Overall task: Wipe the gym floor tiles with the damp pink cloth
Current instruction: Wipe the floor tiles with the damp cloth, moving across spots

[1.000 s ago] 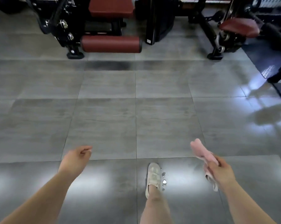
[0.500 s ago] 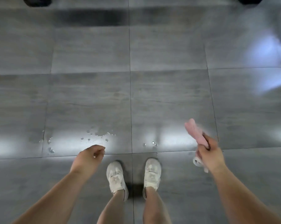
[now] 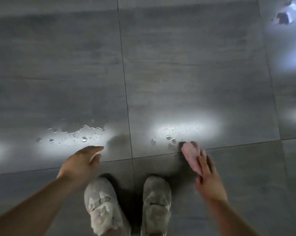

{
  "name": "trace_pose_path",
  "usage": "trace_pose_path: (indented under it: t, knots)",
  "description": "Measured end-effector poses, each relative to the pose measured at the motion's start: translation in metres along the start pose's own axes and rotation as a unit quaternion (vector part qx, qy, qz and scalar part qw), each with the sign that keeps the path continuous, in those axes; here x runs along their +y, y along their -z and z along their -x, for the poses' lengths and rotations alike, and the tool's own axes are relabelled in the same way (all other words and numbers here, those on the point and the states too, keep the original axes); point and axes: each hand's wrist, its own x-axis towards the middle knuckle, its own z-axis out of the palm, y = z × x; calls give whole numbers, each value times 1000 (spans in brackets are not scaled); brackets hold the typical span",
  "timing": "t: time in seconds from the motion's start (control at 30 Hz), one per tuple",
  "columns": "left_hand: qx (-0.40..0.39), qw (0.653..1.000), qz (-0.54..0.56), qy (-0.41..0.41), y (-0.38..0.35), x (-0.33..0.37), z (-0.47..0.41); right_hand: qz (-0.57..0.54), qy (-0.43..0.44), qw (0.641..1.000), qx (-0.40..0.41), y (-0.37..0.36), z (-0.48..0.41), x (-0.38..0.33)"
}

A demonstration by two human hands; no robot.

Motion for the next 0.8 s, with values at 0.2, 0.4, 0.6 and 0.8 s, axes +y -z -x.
trace_pose_path:
  t: [0.2, 0.4, 0.6, 0.8]
  knots:
    - [49, 951, -167, -257, -58, -39, -107, 153, 199, 958, 139, -122, -38, 20]
    - [30, 895, -279, -346, -43, -59, -148, 209, 318, 902, 205, -61, -153, -58]
    - [73, 953, -188, -227, -38, -82, -124, 89, 81, 962, 247, -54, -143, -37]
    - [136, 948, -133, -254, -59, -88, -114, 166, 475, 847, 171, -108, -121, -94]
